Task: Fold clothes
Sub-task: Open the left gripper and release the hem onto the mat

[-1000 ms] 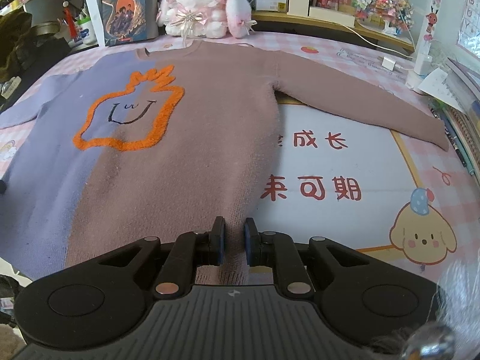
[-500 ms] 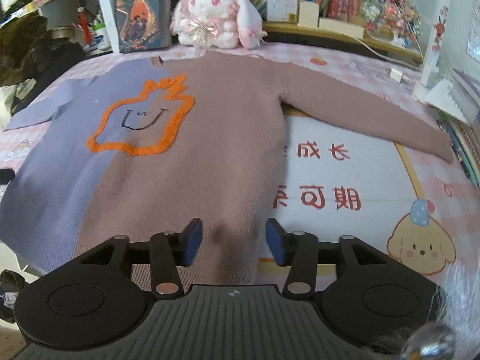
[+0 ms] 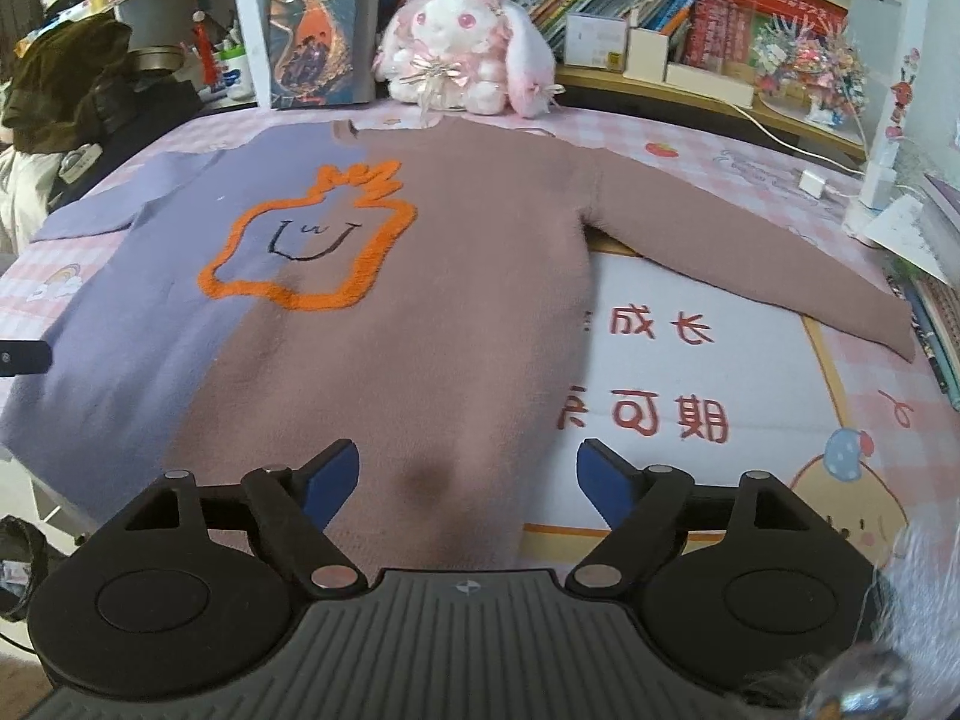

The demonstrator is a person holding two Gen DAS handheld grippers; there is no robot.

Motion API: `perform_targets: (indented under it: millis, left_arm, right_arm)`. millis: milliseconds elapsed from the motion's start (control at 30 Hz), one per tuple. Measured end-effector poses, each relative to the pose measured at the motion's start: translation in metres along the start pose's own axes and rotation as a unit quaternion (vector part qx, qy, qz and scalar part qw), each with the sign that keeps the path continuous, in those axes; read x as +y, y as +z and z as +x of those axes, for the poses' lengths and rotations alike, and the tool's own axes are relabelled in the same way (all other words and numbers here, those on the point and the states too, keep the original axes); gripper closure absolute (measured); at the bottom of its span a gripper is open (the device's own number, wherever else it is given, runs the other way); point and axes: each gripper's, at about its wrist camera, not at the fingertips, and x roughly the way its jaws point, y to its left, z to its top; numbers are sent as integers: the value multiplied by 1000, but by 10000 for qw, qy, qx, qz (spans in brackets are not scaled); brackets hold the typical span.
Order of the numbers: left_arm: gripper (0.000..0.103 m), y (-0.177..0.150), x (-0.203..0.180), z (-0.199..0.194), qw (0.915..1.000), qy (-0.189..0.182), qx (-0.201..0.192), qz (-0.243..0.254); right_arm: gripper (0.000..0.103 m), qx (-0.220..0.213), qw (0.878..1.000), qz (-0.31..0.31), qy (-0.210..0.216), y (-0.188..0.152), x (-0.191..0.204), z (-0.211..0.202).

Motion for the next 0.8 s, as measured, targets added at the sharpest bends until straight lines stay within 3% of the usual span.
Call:
perform_targets:
  millis: [400,567,800]
  left_arm:
    - [35,11,-7,15,9936,-608,30,948]
    - [33,22,13,22,9793,-1115,33,1687]
    - [29,48,64,37,9628,-1726,104,2076]
  right_arm:
    - [16,-31,9975,426,-556,-2,19,-3]
    - [16,-46,9912,818,-1036,-4,51,-4]
    - [13,-70,9823,968,-1605,-6,136,-6]
